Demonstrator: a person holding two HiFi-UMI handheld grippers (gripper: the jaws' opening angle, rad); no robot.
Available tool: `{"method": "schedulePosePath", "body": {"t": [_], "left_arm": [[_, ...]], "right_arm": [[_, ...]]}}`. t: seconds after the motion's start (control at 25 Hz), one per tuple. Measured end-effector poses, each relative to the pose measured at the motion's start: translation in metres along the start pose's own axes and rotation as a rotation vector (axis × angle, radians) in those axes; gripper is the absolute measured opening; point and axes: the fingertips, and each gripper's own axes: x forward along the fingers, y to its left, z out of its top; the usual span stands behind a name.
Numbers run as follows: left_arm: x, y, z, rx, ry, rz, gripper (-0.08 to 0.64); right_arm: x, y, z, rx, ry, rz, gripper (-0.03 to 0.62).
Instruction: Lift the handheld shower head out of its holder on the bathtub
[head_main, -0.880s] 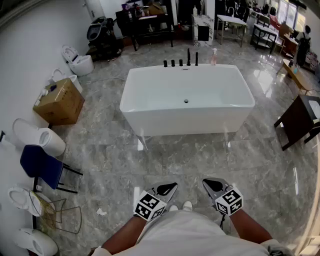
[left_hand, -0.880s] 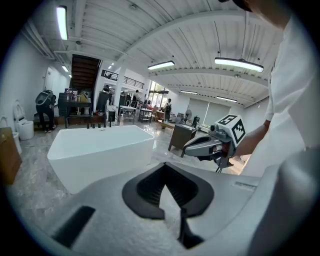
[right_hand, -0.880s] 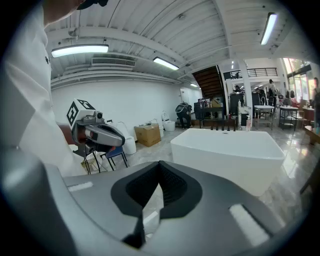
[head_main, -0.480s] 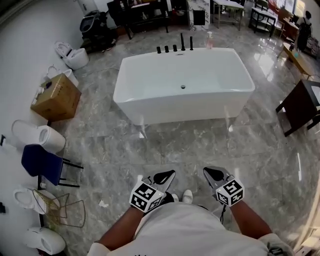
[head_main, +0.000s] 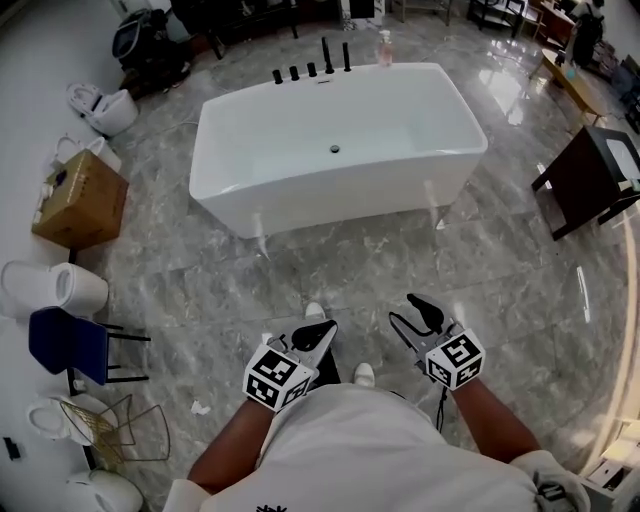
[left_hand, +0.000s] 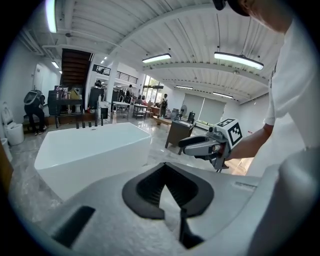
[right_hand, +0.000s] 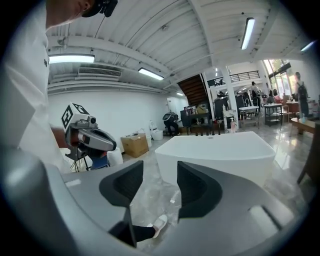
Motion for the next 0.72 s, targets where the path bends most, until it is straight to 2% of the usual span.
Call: {"method": "schedulePosePath", "body": {"t": [0.12,0.48,0.72], "left_arm": [[0.012,0.028,0.012,0.000,-0.007,-0.038,0.005],[0.041,0.145,0.069,0.040,-0.015,-0.139,0.005],[0.038,0.218,0.086,0.053,-0.020,-0.181,0.005]], "right_arm": [[0.023,-0.016,0.011,0.006,0.007,-0.036,0.242],[0.114,-0.071,0.068,0.006,0.027,-0.159,0.253],[0.182,-0.086,0.107,-0.025,0.029,-0.211,0.253]]}}
